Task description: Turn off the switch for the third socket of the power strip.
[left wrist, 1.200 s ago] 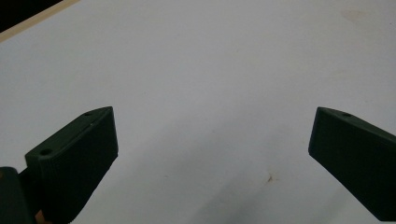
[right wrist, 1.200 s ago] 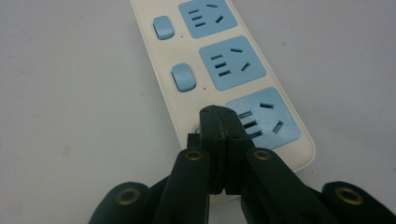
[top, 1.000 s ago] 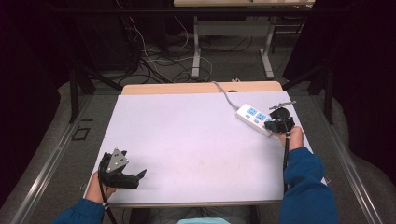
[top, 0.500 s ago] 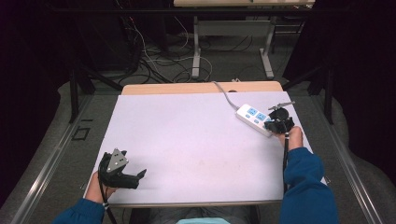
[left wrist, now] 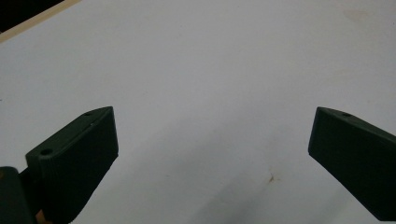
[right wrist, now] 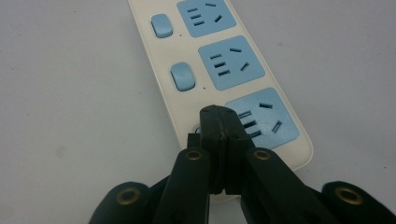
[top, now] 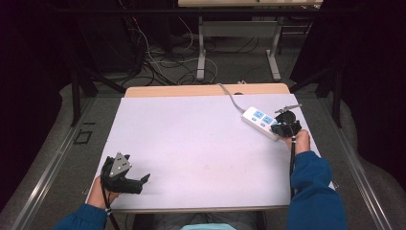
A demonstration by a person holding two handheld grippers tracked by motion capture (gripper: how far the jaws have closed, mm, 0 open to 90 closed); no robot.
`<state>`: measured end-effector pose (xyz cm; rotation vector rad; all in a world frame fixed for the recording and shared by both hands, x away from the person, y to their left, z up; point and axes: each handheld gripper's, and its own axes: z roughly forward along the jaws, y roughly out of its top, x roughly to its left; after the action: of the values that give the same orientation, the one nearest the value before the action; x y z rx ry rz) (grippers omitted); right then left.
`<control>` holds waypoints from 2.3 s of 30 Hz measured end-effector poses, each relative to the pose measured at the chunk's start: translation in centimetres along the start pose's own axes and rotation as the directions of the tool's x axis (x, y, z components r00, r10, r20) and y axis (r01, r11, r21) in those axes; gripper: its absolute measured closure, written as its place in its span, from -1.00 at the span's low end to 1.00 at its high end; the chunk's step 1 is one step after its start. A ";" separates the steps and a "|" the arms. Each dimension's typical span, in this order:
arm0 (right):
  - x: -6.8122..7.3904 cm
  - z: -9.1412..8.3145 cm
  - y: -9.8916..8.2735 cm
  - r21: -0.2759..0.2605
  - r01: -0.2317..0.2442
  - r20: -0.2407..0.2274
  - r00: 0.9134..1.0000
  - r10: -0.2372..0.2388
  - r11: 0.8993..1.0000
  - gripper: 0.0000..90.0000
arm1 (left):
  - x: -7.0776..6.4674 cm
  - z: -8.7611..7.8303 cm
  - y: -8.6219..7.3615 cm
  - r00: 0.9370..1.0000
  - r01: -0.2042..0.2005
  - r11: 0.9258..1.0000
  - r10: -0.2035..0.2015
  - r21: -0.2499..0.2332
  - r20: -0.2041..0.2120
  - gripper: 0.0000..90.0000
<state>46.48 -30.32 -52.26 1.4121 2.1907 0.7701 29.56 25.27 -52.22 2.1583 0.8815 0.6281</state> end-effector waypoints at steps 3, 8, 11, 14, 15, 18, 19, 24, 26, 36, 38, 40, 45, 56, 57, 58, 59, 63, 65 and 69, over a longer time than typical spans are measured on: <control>0.0 0.0 0.0 -0.001 0.001 -0.002 1.000 -0.001 1.000 1.00 | 0.0 0.0 0.0 1.000 0.000 1.000 0.000 0.000 -0.001 -0.97; 0.0 0.0 0.0 -0.001 0.000 0.002 1.000 0.000 1.000 1.00 | 0.0 0.0 0.0 1.000 -0.001 1.000 0.001 0.000 0.001 -0.97; 0.1 0.0 0.0 0.002 -0.002 0.002 1.000 0.002 1.000 1.00 | 0.0 0.0 0.0 1.000 -0.001 1.000 0.001 0.000 0.002 -0.97; 0.1 0.0 0.0 0.003 0.004 0.003 1.000 -0.004 1.000 1.00 | 0.0 0.0 0.0 1.000 -0.002 1.000 0.002 -0.002 -0.003 -0.97; 0.1 0.0 0.0 0.001 0.005 0.005 1.000 -0.005 1.000 1.00 | 0.0 0.0 0.0 1.000 0.000 1.000 0.000 0.000 -0.002 -0.97; 0.1 0.0 0.0 0.002 0.004 0.006 1.000 -0.004 1.000 1.00 | 0.0 0.0 0.0 1.000 -0.003 1.000 0.003 -0.002 -0.004 -0.97; 0.1 0.0 0.0 0.002 0.004 0.006 1.000 -0.004 1.000 1.00 | 0.0 0.0 0.0 1.000 -0.002 1.000 0.002 -0.002 -0.004 -0.97; 0.1 0.1 0.0 0.002 0.007 0.008 1.000 -0.007 1.000 1.00 | 0.0 0.0 0.0 1.000 0.002 1.000 -0.002 -0.003 -0.002 -0.97; 0.2 0.1 0.0 0.006 0.010 0.013 1.000 -0.010 1.000 1.00 | 0.0 0.0 0.0 1.000 -0.002 1.000 0.002 -0.003 -0.004 -0.96; 0.2 0.1 0.0 0.003 0.007 0.014 1.000 -0.007 1.000 1.00 | 0.0 0.0 0.0 1.000 -0.002 1.000 0.002 -0.001 -0.005 -0.96; 0.2 0.1 0.0 0.003 0.006 0.015 1.000 -0.006 1.000 1.00 | 0.0 0.0 0.0 1.000 0.005 1.000 -0.005 -0.001 0.001 -0.96; 0.2 0.1 0.0 0.003 0.006 0.014 1.000 -0.006 1.000 1.00 | 0.0 0.0 0.0 1.000 0.005 1.000 -0.005 -0.002 0.001 -0.96; 0.2 0.1 0.0 0.006 0.007 0.015 1.000 -0.007 1.000 1.00 | 0.0 0.0 0.0 1.000 0.004 1.000 -0.004 -0.002 -0.001 -0.96; 0.1 0.1 0.0 -0.001 0.006 0.009 1.000 -0.006 1.000 1.00 | 0.0 0.0 0.0 1.000 0.005 1.000 -0.005 -0.003 0.000 -0.96; 0.1 0.1 0.0 -0.001 0.006 0.010 1.000 -0.006 1.000 1.00 | 0.0 0.0 0.0 1.000 0.005 1.000 -0.005 -0.003 0.000 -0.96; 0.2 0.1 0.0 0.001 0.006 0.013 1.000 -0.006 1.000 1.00 | 0.0 0.0 0.0 1.000 0.005 1.000 -0.005 -0.003 0.001 -0.96; 0.2 0.1 0.0 0.001 0.007 0.013 1.000 -0.007 1.000 1.00 | 0.0 0.0 0.0 1.000 0.005 1.000 -0.005 -0.003 0.000 -0.96; 0.2 0.1 0.0 0.000 0.008 0.016 1.000 -0.008 1.000 1.00 | 0.0 0.0 0.0 1.000 0.005 1.000 -0.005 -0.002 0.001 -0.96; 0.2 0.1 0.0 0.001 0.012 0.018 1.000 -0.012 1.000 1.00 | 0.0 0.0 0.0 1.000 0.004 1.000 -0.004 -0.002 0.001 -0.96; 0.3 0.1 0.0 0.001 0.009 0.018 1.000 -0.009 1.000 1.00 | 0.0 0.0 0.0 1.000 0.005 1.000 -0.005 -0.002 0.000 -0.96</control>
<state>46.42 -30.06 -52.35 1.4034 2.1826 0.7513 29.52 25.27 -52.21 2.1535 0.8849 0.6260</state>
